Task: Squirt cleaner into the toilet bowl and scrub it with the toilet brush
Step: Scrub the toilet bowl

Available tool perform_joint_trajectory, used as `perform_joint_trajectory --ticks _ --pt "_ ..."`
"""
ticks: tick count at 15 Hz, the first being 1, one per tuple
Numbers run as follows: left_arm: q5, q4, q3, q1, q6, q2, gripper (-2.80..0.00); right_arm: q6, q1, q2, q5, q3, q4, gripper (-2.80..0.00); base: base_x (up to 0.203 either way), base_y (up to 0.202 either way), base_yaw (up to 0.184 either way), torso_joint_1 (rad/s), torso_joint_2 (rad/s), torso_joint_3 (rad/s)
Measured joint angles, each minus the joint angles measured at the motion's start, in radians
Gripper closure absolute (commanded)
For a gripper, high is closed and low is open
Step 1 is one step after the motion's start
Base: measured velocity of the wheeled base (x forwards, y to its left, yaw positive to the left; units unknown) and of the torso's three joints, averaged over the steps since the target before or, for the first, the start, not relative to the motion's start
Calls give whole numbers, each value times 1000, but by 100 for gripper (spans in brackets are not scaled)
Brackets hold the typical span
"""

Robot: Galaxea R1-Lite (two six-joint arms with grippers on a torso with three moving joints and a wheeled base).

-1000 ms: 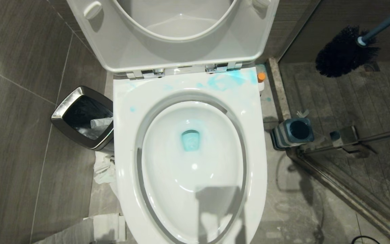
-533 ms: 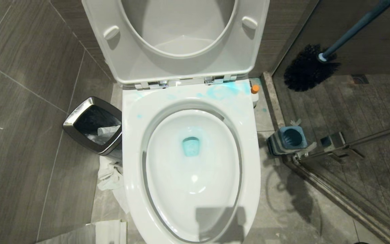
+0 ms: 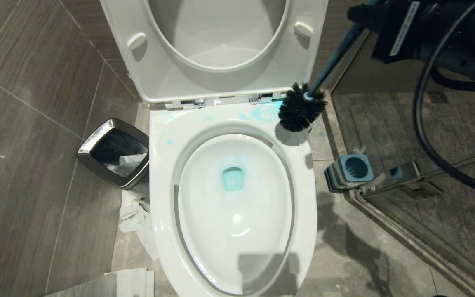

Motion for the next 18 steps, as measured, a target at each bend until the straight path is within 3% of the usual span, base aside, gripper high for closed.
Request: perform_joint_trajectory --ticks 7,13,18 --pt "0 0 0 0 0 0 0 2 178 206 -99 -166 -6 0 0 0 0 0 0 0" --pt "0 0 0 0 -2 0 0 71 189 296 -130 -139 -9 0 0 0 0 0 0 0" --pt "0 0 0 0 -4 0 0 91 148 390 -133 -173 -53 0 0 0 0 0 0 0"
